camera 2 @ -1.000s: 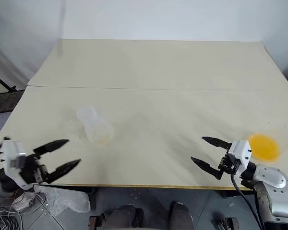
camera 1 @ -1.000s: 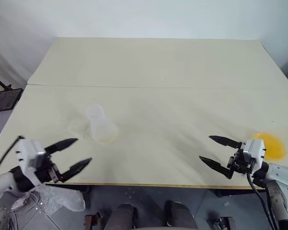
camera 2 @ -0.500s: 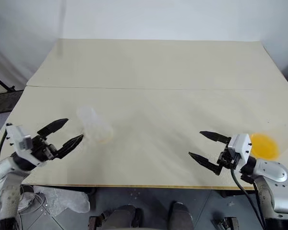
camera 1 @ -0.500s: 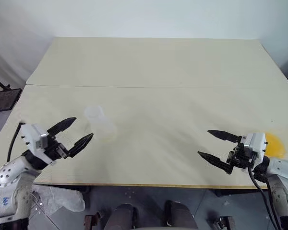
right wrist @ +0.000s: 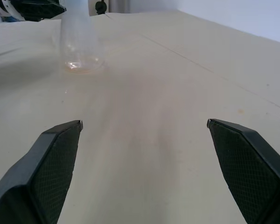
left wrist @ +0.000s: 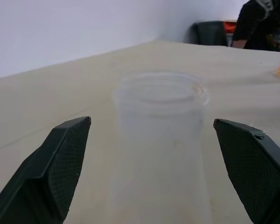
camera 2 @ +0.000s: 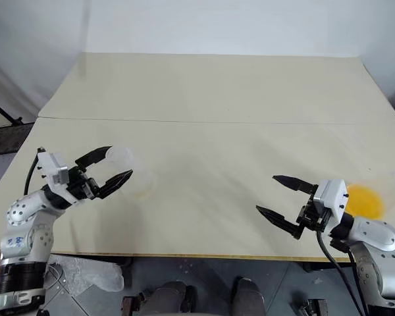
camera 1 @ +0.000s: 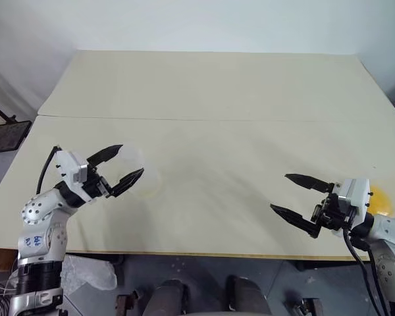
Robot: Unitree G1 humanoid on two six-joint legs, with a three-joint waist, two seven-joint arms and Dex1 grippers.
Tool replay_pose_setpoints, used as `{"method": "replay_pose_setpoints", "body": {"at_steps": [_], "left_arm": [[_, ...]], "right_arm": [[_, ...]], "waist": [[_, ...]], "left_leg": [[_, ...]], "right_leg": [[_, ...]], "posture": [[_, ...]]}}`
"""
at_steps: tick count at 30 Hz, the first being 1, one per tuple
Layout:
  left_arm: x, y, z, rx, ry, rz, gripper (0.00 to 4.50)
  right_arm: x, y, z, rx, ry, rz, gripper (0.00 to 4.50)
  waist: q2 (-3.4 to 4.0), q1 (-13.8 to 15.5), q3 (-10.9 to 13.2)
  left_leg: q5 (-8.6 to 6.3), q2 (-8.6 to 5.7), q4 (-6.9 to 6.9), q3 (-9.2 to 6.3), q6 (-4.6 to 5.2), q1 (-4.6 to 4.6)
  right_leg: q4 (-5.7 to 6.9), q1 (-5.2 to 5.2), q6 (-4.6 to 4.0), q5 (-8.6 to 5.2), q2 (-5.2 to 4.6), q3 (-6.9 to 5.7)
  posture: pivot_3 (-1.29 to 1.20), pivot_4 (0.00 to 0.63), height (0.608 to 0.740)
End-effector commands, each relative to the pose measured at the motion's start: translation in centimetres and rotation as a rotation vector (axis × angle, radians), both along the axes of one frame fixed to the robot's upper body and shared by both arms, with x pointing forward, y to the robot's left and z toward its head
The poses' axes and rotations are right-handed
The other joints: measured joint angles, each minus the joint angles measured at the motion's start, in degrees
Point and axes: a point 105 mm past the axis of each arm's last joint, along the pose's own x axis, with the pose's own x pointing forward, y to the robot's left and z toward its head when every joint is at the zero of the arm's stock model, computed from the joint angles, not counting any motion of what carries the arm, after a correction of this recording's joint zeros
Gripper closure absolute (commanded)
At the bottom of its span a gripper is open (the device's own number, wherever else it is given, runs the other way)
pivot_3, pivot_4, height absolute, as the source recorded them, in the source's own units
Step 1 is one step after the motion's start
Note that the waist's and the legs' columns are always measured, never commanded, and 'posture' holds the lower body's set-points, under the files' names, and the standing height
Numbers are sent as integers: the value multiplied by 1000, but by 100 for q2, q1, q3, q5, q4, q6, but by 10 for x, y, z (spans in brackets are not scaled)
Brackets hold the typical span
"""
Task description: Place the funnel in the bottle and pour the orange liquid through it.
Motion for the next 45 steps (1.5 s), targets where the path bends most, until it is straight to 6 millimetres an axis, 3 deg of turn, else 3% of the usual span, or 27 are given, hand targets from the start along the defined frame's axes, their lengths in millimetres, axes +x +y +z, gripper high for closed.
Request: {"method": "replay_pose_setpoints", "body": {"at_steps": [1,2,5,9,10,14,17,22,29,39,45], "left_arm": [[3,-4,3,3,-19,-29,0],[5,-5,1,11,-7,-28,0],[6,-6,-5,22,35,-45,568],[4,-7,-8,45,45,-64,1831],[4,-7,-7,47,42,-66,1883],[7,-13,1,65,28,-103,1883],[12,-30,14,94,-6,-192,1883],[24,-73,35,122,-47,-392,1883],[32,-138,43,160,-80,-674,1883],[37,-199,36,286,-87,-828,1883],[28,-234,33,321,-116,-882,1883]], "right_arm": [[-3,0,15,-8,-53,-4,16],[-4,0,15,-8,-54,-7,16],[-5,1,17,-9,-55,-12,0],[-7,0,20,2,-57,-24,0],[-8,-1,21,13,-59,-24,0],[-8,-2,30,83,-66,-40,0],[-11,-2,28,85,-51,-28,0],[-13,-3,27,96,-45,-29,0],[-18,-4,24,83,-51,-74,0],[-39,-25,20,30,-32,-176,0],[-51,-35,19,21,-15,-229,0]], "waist": [[0,-1,0],[0,-6,0],[-1,-8,0],[-1,-6,1],[-1,-6,1],[-3,18,2],[-5,26,3],[-6,30,3],[-16,19,9],[-35,40,19],[-39,114,22]], "left_leg": [[0,0,0,0,0,0],[0,1,0,0,0,0],[0,1,0,2,1,0],[1,1,0,3,1,0],[1,1,0,3,1,0],[1,0,1,1,3,-1],[1,0,3,0,3,-2],[2,-5,8,-1,5,-4],[6,-8,10,11,11,-8],[7,-10,19,16,20,-20],[6,-9,20,16,23,-23]], "right_leg": [[-1,0,0,0,1,-3],[-1,0,0,0,2,-7],[-1,0,1,1,3,-13],[-1,0,1,1,3,-13],[-1,0,1,1,2,-12],[-1,0,2,1,1,-13],[0,1,2,1,2,-13],[2,2,5,3,1,-17],[0,2,12,6,5,-23],[-8,2,18,9,5,-26],[-12,1,18,10,4,-25]], "posture": [[0,150,740],[0,150,740],[0,150,740],[0,150,740],[0,150,740],[0,150,740],[0,150,740],[0,150,740],[0,150,740],[0,150,740],[0,150,740]]}}
